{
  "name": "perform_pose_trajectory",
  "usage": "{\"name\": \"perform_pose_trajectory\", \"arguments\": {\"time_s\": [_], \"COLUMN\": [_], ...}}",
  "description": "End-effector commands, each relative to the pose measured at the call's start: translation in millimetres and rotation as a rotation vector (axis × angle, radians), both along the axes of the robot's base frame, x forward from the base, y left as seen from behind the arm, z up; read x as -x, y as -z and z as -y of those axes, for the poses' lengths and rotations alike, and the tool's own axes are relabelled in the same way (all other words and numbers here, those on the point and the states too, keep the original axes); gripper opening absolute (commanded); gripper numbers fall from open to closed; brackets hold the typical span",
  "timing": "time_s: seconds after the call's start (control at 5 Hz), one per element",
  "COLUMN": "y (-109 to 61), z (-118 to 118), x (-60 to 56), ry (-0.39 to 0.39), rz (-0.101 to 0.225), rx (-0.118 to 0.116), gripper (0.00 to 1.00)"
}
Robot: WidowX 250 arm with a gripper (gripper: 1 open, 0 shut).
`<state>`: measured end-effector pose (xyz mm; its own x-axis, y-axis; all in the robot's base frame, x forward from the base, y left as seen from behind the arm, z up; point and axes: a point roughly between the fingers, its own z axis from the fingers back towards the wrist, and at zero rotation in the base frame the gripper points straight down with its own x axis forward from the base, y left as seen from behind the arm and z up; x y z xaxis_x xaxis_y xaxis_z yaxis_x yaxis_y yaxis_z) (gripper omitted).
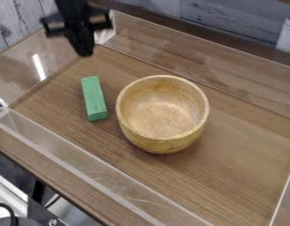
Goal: Remove the green block from inside the brown bowl and put it on the table
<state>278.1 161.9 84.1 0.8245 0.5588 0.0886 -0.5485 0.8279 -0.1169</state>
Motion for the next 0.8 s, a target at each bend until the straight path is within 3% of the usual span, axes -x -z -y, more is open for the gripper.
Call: {"name": "perform_pose_trajectory", "arguments": {"time_s": [0.0, 0.4, 0.6], "y": [7.5, 35.3, 38.4], "z": [-7, -12, -16], "x": [-5.1, -5.9, -7.2], "ry": [0.002, 0.003, -0.006], "rz": [0.032, 0.013, 0.007], "rx": [-0.054, -0.077, -0.079], "gripper": [0.00, 0.00, 0.00]}}
